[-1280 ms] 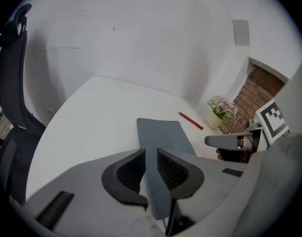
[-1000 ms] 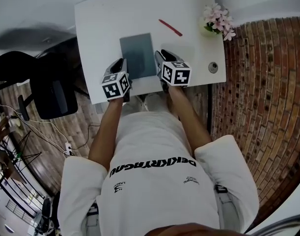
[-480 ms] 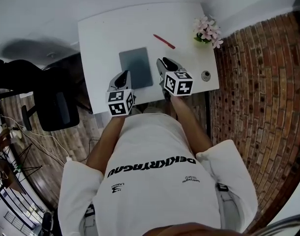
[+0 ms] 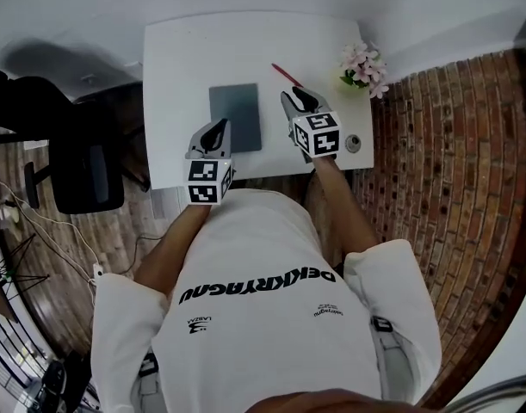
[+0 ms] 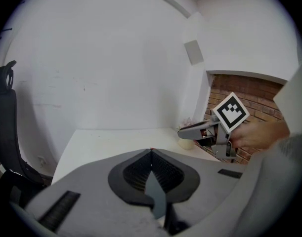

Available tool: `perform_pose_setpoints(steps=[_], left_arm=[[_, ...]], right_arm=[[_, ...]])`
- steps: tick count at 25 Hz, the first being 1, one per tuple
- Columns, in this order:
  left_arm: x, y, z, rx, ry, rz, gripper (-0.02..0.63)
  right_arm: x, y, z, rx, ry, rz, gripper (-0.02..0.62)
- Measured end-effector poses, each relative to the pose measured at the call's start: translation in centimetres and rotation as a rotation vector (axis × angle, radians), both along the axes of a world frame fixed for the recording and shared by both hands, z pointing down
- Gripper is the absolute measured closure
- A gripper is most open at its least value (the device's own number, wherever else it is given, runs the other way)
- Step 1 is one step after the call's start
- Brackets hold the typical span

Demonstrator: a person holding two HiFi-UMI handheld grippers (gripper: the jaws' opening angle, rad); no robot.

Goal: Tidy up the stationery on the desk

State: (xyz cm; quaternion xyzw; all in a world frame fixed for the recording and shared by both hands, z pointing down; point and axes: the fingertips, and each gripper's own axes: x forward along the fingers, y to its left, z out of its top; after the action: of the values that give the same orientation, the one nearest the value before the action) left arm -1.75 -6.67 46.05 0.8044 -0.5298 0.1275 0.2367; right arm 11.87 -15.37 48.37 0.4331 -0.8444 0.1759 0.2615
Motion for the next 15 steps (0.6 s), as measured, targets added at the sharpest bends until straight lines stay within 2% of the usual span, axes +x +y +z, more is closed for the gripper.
perform_pose_setpoints(steps=[4, 7, 10, 13, 15], left_arm=[[-0.1, 0.3, -0.1, 0.007, 0.000, -0.009, 0.607], [-0.6, 0.3, -0.1, 0.009, 0.000, -0.021, 0.607], [-1.0, 0.4, 0.0, 0.007, 0.003, -0.034, 0.607], [-1.4, 0.6, 0.2, 0.004, 0.005, -0.053, 0.607], [-1.9, 0.7, 0.4, 0.002, 0.001, -0.070, 0.607]], right_arm=[[-0.2, -1.6, 1.8, 0.050, 0.225, -0.220, 0.492], [-0.9, -2.1, 3.5, 0.110, 0.437, -0.492, 0.491], [-0.6, -2.6, 6.0, 0.193, 0.690, -0.769, 0.483], [0.4, -4.1, 8.4, 0.245, 0.892, -0.929, 0.479], [0.9, -5.2, 9.8, 0.258, 0.975, -0.990, 0.480]])
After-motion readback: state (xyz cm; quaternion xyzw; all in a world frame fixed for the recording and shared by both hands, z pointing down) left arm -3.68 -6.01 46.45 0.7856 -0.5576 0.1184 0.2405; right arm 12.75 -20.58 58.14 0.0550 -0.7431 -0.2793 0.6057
